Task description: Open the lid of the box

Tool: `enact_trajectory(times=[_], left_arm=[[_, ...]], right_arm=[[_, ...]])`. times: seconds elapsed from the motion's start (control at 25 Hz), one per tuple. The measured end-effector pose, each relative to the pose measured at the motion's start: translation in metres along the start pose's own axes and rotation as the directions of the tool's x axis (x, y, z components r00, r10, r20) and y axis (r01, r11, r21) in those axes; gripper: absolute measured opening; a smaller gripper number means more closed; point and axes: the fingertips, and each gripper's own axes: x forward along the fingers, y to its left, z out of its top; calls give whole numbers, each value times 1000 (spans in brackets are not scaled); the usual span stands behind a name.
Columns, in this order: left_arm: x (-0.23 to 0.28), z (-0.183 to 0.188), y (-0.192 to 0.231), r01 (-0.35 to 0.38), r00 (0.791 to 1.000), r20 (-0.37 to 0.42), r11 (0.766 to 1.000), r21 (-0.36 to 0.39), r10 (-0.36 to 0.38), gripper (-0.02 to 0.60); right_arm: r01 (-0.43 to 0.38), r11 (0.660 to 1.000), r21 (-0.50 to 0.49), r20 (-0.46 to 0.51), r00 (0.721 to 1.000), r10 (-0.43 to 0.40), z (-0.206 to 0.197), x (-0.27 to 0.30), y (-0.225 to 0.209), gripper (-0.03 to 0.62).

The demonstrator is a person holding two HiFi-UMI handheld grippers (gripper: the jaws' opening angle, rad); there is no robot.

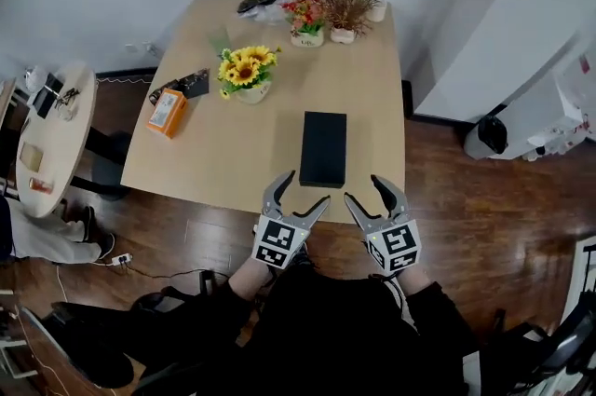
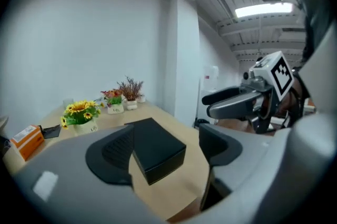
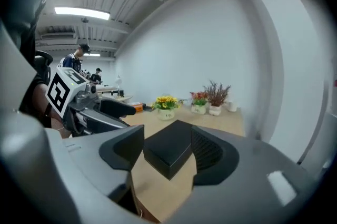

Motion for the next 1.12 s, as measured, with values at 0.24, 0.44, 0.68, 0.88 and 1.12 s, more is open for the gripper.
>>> enact_trajectory(times=[0.24, 0.44, 0.68, 0.88, 1.12], left_arm=[[53, -83, 40, 74, 971, -228, 997, -7, -73, 362], [75, -109, 20, 173, 936, -313, 985, 5, -163, 360], [85, -104, 25, 89, 956, -281, 996, 13, -82, 359], [87, -104, 27, 87, 963, -255, 996, -4, -85, 356], [84, -109, 30, 79, 951, -306, 992, 99, -45, 354]], right_arm=[[-92, 996, 5, -284, 955, 90, -87, 72, -4, 328], [-188, 978, -94, -360, 922, 143, -115, 91, -4, 327], [-226, 974, 1, -336, 918, 213, -106, 104, -5, 301], [-255, 906, 338, -260, 900, 351, -92, 103, -4, 327], [-254, 967, -15, -377, 897, 230, -84, 104, -2, 301]])
